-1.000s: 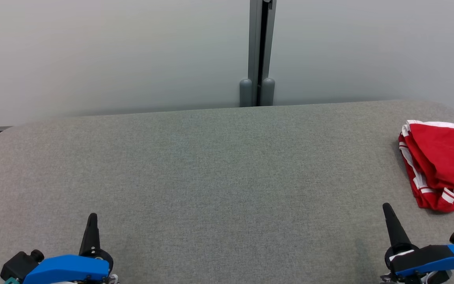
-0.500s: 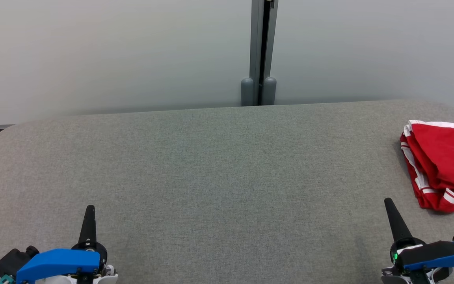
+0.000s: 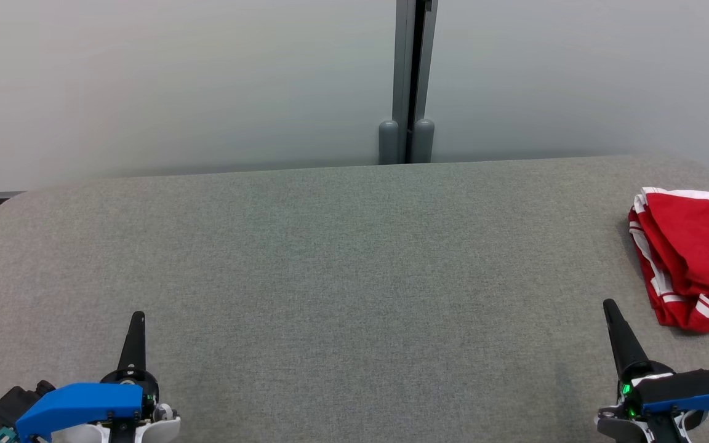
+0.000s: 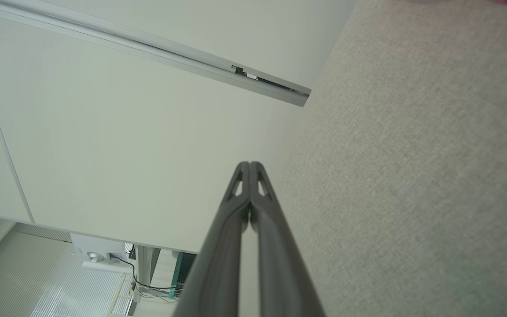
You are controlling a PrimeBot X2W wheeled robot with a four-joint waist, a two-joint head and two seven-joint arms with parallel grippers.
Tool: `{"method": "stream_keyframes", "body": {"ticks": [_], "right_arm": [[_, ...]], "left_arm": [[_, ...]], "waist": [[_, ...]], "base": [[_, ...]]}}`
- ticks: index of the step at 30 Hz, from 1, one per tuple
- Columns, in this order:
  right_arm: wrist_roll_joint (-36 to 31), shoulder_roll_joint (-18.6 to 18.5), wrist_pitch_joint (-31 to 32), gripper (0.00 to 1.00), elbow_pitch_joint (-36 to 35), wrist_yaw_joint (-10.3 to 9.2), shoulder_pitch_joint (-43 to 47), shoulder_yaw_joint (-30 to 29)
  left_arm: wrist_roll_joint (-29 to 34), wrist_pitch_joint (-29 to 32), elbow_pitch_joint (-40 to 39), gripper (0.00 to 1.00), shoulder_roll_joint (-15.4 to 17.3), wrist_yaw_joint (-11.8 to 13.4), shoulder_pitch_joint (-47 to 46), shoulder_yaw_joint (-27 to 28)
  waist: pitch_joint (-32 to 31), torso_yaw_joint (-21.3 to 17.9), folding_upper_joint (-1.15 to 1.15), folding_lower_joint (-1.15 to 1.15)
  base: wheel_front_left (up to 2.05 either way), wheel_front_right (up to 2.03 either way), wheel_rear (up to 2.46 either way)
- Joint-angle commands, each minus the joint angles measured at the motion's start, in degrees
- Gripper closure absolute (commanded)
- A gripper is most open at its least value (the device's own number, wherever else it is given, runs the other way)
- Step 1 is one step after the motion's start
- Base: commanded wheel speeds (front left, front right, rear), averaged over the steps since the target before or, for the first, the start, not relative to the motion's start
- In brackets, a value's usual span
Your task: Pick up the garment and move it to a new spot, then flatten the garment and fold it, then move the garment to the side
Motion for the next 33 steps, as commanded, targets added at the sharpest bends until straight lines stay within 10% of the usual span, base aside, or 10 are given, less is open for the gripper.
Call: {"method": "stream_keyframes", "body": {"ticks": [1,33], "right_arm": [[1.30,0.06,0.22,1.00,-0.64,0.02,-0.94,-0.19],[15.40,0.25,2.31,1.00,-0.98,0.02,-2.01,-0.91]], "left_arm": [[-1.02,0.40,-0.75,1.00,0.13,-0.46,-1.33,0.37],[-13.18,4.04,-3.06,1.00,-0.60,-0.58,-2.21,2.25]], "waist": [[0.01,0.02,0.00,0.00],[0.41,0.62,0.00,0.00]], "base": [[0.00,0.00,0.00],[0.00,0.00,0.00]]}}
